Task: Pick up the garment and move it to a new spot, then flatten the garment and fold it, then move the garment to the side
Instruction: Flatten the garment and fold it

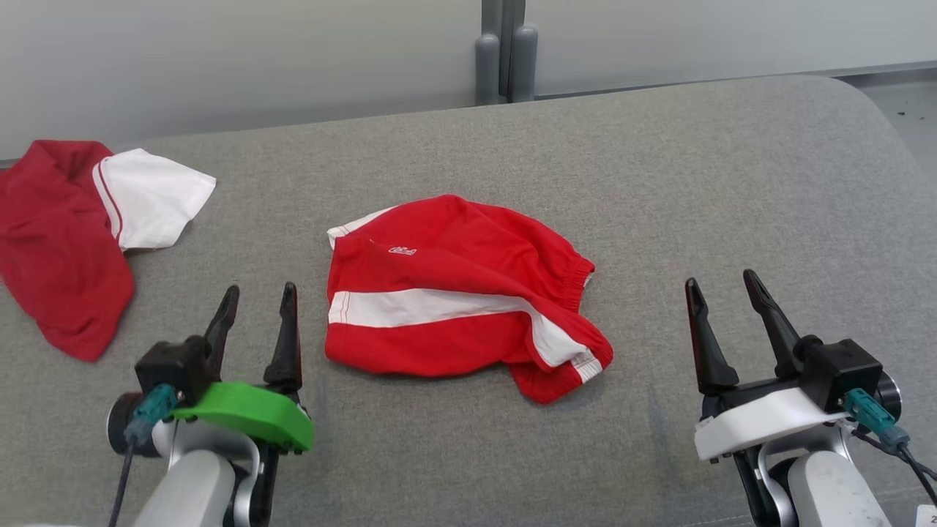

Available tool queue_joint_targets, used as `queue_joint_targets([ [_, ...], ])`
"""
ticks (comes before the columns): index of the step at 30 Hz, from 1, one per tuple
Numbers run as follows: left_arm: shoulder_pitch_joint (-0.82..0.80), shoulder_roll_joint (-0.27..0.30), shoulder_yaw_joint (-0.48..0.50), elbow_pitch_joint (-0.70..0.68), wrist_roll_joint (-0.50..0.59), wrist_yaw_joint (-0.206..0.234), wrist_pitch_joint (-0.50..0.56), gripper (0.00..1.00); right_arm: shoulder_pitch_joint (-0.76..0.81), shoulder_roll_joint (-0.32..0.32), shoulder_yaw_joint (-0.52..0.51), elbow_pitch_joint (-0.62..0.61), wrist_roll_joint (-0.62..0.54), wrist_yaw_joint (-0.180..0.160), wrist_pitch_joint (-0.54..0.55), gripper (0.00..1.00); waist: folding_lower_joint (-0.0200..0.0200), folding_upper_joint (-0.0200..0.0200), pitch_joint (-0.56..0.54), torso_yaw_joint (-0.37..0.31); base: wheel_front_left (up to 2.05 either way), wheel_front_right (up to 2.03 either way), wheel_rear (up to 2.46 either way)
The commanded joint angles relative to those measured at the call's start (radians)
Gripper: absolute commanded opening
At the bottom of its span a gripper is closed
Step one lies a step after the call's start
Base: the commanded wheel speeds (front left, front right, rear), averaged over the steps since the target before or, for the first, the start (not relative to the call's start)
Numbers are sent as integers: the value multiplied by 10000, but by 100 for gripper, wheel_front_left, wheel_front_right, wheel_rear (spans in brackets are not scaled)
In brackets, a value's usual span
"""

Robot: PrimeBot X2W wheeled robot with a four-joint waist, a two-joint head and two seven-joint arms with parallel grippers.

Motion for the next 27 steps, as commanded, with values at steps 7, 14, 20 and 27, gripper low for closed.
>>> queue_joint_targets([
  [7,1688,-352,745,-1507,644,499,-10,100,284,-1,273,-96,46,3,-44,100,1,1,-477,61,0,0,0],
  [14,2676,-546,1369,-2130,1011,630,-10,100,317,10,506,64,183,3,-109,100,1,1,-692,101,0,0,0],
  [20,2990,-720,1696,-2149,1244,474,-10,100,392,10,553,284,322,3,-208,100,1,1,-781,140,0,0,0],
  [27,3000,-874,1870,-1962,1409,294,-10,100,297,11,595,459,307,4,-268,100,1,1,-800,139,0,0,0],
])
